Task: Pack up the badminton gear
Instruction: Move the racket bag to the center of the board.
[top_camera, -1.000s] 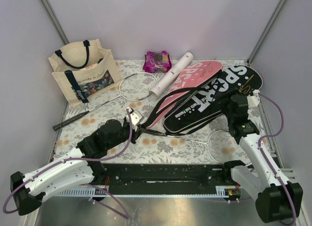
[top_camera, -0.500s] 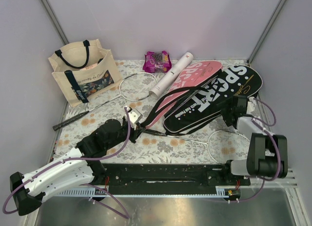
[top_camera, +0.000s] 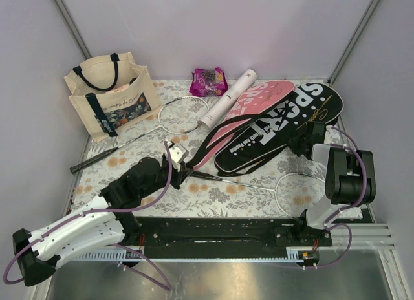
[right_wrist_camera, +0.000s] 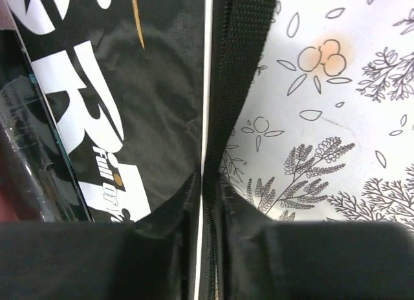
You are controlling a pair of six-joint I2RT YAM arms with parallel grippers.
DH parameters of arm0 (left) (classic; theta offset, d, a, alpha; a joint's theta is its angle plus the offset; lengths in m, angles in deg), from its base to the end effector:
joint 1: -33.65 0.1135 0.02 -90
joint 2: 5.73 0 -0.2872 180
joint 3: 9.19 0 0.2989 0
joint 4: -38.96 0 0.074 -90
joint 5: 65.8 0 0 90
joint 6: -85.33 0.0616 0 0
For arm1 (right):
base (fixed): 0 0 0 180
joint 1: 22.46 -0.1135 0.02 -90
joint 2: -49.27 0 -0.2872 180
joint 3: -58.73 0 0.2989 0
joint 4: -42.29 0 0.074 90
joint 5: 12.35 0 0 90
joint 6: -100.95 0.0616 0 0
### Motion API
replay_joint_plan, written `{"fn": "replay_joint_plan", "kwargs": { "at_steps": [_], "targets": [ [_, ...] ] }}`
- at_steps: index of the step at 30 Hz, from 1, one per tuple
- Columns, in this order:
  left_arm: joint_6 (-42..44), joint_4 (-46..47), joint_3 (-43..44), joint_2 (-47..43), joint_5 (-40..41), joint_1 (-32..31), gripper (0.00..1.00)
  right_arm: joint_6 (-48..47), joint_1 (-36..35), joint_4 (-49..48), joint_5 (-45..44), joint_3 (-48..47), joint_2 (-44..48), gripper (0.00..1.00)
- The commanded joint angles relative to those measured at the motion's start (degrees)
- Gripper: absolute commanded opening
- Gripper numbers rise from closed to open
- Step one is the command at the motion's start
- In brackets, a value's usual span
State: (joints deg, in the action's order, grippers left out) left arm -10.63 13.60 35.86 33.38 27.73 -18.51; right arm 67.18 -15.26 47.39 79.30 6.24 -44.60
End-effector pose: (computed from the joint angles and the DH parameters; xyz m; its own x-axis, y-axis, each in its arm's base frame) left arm 0.1393 -0.1732 0.2806 -0.2810 0.1928 -0.9401 0.7274 0.6819 -0.0776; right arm 0.3544 -0.0430 0.1041 -0.3121 0.8770 -0.3654 0.6567 0.4771 0.5840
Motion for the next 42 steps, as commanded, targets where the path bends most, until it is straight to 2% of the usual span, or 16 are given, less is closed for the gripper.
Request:
{"fn": "replay_joint_plan", "kwargs": {
  "at_steps": [1,3,6,12,20,27,28,29,32,33,34,37,40,42],
  "targets": [
    [-1.5,3.1,3.9,-0.8,1.0,0.0,0.0,-1.2,0.5,-1.3,1.3,-0.9,-0.5,0.11],
    [-1.2,3.4,4.1,-0.5,1.0,0.0,0.0,-2.1,0.7,-1.5,1.5,-1.2,0.6,0.0],
    [-0.7,3.6,4.6,0.7,1.2,0.0,0.0,-4.8,0.8,-0.5,2.7,-2.3,4.4,0.0],
    [0.3,3.6,6.3,2.9,2.4,0.0,0.0,-9.3,0.8,15.8,2.0,-7.1,18.2,0.0],
    [1.5,6.7,6.7,5.6,1.4,0.0,0.0,-11.7,0.7,32.8,1.5,-3.7,40.0,0.0],
    [3.3,9.3,5.3,5.6,-0.6,0.0,0.0,-12.1,0.7,50.8,-3.0,0.6,59.4,0.0],
    [3.4,9.0,5.5,5.7,-0.7,0.0,0.0,-11.8,0.7,53.3,-4.1,1.9,62.5,0.02],
    [3.5,8.6,5.8,5.8,-0.9,0.1,0.0,-11.7,0.7,55.6,-5.0,3.1,65.0,0.11],
    [3.3,8.1,6.1,5.6,-1.3,0.0,0.0,-11.2,0.7,60.3,-6.6,3.6,71.2,0.56],
    [3.2,8.2,5.9,5.4,-1.5,0.1,0.0,-11.1,0.7,60.3,-6.1,2.8,72.2,0.68],
    [3.3,8.3,5.7,5.3,-1.8,0.1,0.0,-10.9,0.8,59.8,-5.7,1.7,72.6,0.74],
    [3.0,8.3,5.4,5.4,-2.1,0.1,0.0,-9.8,0.7,50.4,1.0,1.4,71.5,0.75],
    [3.0,9.0,4.8,5.5,-2.7,0.1,0.0,-6.8,0.7,37.6,10.2,3.5,65.1,0.76],
    [3.1,9.0,4.8,5.8,-3.0,0.1,0.0,-4.6,0.7,28.6,13.7,4.4,59.7,0.81]
  ]
}}
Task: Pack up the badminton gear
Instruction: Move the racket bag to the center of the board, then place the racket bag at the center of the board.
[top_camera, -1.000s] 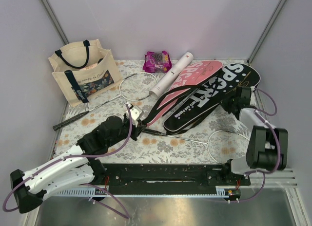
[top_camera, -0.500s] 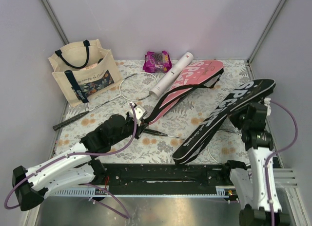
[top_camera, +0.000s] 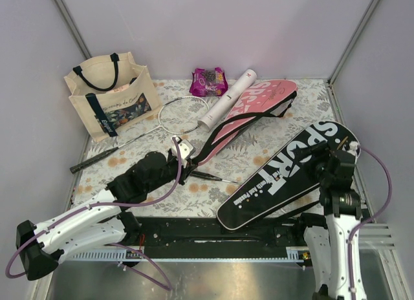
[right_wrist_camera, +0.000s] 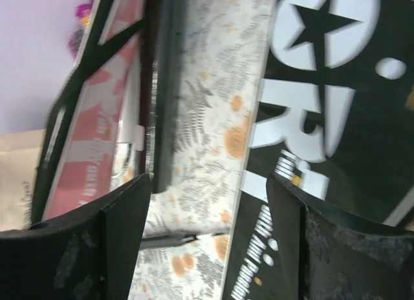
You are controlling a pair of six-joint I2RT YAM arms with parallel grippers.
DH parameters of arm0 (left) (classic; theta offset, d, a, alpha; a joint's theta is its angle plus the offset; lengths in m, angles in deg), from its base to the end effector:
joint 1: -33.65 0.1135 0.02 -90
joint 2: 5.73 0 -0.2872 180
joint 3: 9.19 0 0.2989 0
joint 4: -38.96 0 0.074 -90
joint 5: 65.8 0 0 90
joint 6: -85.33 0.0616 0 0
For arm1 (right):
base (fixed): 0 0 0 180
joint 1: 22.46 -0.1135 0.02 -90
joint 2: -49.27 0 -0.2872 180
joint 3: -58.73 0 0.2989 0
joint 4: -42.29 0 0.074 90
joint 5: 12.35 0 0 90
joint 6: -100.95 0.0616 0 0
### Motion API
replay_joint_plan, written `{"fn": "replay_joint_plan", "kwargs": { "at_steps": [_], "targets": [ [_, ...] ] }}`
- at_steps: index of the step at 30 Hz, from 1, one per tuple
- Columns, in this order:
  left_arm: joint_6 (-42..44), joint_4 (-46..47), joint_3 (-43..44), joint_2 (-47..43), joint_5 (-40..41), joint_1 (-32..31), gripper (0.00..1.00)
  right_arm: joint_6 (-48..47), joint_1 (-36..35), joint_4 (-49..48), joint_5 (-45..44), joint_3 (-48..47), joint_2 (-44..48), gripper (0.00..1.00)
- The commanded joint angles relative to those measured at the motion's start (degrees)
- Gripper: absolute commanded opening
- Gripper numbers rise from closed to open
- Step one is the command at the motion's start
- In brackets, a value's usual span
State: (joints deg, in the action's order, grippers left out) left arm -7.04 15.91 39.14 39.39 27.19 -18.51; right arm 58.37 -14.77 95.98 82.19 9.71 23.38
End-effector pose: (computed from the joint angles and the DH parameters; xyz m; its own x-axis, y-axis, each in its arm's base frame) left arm 0.1518 -0.1901 0.2877 -0.2394 0.2409 -0.9406 0.7493 0.6619 -0.0212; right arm 0.1524 -0.0157 0.2875 -0.2924 0.7802 -0.5530 0.4156 0.6245 0.6613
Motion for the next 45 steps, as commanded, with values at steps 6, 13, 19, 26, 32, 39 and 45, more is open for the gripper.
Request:
{"fn": "replay_joint_plan", "kwargs": {
  "at_steps": [6,13,19,26,32,39,45],
  "targets": [
    [1.4,8.3,0.6,0.1,-5.7,0.1,0.0,10.4,-1.4,-38.8,10.7,-1.8,-23.6,0.82],
    [1.9,8.7,0.2,0.1,-6.7,0.1,0.0,14.5,-6.6,-47.5,7.9,-9.5,-40.4,0.83],
    [3.7,8.7,0.4,0.8,-7.6,0.0,0.0,21.6,-11.4,-53.9,7.5,-13.2,-52.3,0.84],
    [6.1,8.7,0.8,2.3,-7.3,0.0,0.0,20.9,-12.8,-54.4,4.2,-18.5,-60.5,0.58],
    [9.4,9.9,1.5,3.8,-5.3,0.1,0.0,12.4,-12.7,-57.7,6.8,-26.0,-63.3,0.0],
    [9.1,7.2,6.5,7.8,-3.2,0.1,0.0,2.4,-12.0,-49.2,5.3,-30.9,-55.6,0.0],
    [7.6,9.6,6.5,10.1,-3.9,0.0,0.07,-2.2,-11.5,-46.5,1.0,-20.5,-42.2,0.0]
  ]
}}
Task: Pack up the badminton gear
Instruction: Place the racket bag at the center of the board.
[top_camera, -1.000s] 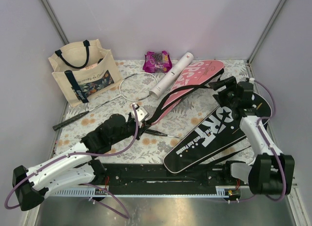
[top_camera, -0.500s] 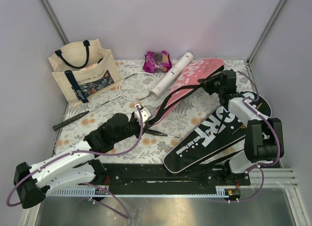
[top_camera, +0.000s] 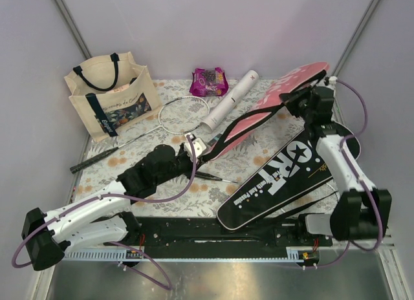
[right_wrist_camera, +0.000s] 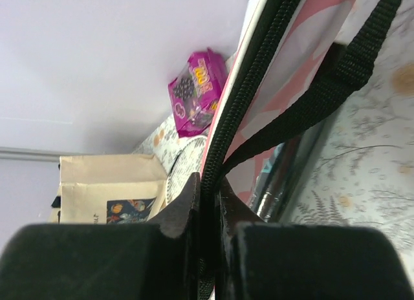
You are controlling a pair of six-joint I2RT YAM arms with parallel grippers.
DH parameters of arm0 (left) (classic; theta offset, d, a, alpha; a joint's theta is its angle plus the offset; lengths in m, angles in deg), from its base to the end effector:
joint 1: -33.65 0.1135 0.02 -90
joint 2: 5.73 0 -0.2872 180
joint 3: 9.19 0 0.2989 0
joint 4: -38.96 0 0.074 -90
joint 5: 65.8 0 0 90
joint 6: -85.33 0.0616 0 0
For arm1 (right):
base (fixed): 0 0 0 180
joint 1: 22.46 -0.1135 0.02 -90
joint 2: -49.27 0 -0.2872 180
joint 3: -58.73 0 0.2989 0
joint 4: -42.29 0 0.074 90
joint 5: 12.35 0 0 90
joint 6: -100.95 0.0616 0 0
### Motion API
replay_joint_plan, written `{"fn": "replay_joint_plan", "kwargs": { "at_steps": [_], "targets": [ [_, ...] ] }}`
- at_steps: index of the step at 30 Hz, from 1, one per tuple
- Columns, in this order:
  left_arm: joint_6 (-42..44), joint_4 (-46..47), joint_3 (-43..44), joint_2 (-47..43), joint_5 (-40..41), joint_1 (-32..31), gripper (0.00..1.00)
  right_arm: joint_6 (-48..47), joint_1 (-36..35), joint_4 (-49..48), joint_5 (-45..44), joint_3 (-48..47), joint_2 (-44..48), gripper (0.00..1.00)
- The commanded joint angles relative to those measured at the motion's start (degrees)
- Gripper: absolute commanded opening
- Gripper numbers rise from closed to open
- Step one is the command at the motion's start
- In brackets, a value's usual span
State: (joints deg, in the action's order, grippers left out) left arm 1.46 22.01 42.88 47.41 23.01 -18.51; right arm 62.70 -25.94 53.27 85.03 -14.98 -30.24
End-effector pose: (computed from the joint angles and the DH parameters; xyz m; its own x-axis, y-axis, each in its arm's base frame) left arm 0.1680 -0.2184 0.2958 -0.1031 0.3067 -0.9462 0.8174 0.5682 0.0952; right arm 0.3932 0.0318 0.3267 -0.3221 0.7607 -0.5636 0.1130 0.6220 0.7748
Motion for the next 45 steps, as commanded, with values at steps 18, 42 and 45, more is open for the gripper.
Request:
{"fn": "replay_joint_plan", "kwargs": {
  "at_steps": [18,42,45],
  "targets": [
    [-1.8,0.6,5.5,9.9,0.0,0.0,0.99,-9.6,3.0,-37.4,8.3,22.5,0.2,0.0],
    [-21.2,-14.4,4.1,2.1,6.0,8.0,0.98,3.7,5.4,-45.3,-11.2,22.0,-16.0,0.0],
    [-24.0,-15.5,3.3,3.3,7.6,8.1,0.95,4.8,5.6,-46.8,-12.7,23.1,-14.5,0.0]
  ]
}}
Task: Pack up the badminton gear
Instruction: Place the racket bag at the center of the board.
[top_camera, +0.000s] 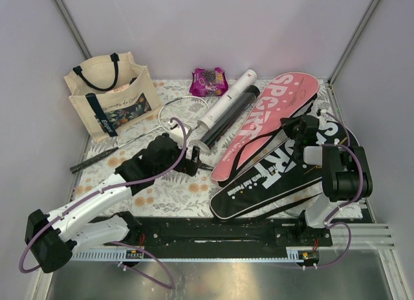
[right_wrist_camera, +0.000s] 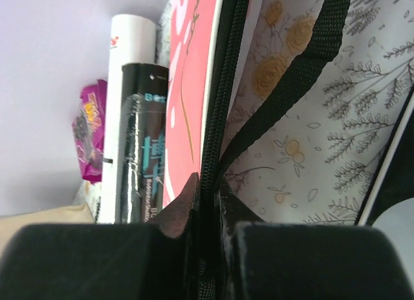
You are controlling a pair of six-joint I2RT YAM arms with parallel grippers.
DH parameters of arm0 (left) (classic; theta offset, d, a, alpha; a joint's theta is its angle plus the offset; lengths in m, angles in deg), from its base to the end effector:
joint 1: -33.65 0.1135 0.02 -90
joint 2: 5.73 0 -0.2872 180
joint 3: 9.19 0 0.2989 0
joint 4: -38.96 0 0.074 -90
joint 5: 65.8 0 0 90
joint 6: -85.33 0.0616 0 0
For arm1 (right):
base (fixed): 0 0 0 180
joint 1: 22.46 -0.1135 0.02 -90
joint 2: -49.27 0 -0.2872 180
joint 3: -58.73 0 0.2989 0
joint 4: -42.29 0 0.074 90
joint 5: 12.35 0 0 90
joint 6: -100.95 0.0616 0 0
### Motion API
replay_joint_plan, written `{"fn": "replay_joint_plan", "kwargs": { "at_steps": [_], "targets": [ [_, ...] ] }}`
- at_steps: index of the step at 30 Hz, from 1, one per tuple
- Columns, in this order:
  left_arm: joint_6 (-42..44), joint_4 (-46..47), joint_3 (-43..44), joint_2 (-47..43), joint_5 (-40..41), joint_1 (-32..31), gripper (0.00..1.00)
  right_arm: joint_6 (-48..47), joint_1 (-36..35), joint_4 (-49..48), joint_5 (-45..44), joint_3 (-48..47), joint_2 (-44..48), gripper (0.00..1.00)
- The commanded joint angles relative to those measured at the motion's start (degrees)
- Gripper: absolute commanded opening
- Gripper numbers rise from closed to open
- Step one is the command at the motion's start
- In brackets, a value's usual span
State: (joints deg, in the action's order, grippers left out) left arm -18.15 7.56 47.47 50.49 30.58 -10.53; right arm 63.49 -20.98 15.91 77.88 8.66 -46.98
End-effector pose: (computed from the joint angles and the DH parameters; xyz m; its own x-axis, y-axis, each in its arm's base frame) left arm 0.2021 -0.1869 0.2849 -0.5043 0.1670 -0.8472 0.5211 0.8412 -0.1443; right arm 0.3857 -0.0097 0.1374 -0.1884 0.7989 -0.5712 0.2822 0.6011 0.7477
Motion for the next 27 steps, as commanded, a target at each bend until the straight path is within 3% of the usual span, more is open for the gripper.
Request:
{"fn": "replay_joint_plan", "kwargs": {
  "at_steps": [1,4,13,17,20,22,26,27],
  "targets": [
    [-5.2,-1.0,-1.7,0.5,-0.1,0.1,0.93,5.3,0.8,-10.5,-6.1,-0.1,2.5,0.0],
    [-8.3,1.1,-3.4,1.0,-1.1,0.2,0.86,9.7,1.5,-14.5,-5.5,-0.4,1.8,0.0],
    [-15.1,6.2,-8.7,0.7,2.1,0.2,0.8,11.2,3.1,-21.1,-4.6,0.3,-1.2,0.0],
    [-16.2,4.0,-6.4,2.2,9.0,0.2,0.8,10.4,3.8,-19.6,-1.5,-0.9,-3.4,0.01],
    [-16.8,2.7,-1.9,4.9,12.2,1.6,0.8,9.3,3.8,-17.9,-2.2,0.2,-3.1,0.29],
    [-16.5,3.0,1.0,7.9,11.7,3.3,0.78,7.9,4.1,-11.0,-2.5,-1.4,-1.2,0.37],
    [-15.8,4.3,7.0,15.3,8.2,8.2,0.72,3.8,4.6,32.1,-3.9,-13.3,5.4,0.57],
    [-15.8,4.2,8.6,17.6,6.8,9.2,0.7,3.1,4.6,37.6,-3.9,-15.5,6.4,0.65]
  ]
}}
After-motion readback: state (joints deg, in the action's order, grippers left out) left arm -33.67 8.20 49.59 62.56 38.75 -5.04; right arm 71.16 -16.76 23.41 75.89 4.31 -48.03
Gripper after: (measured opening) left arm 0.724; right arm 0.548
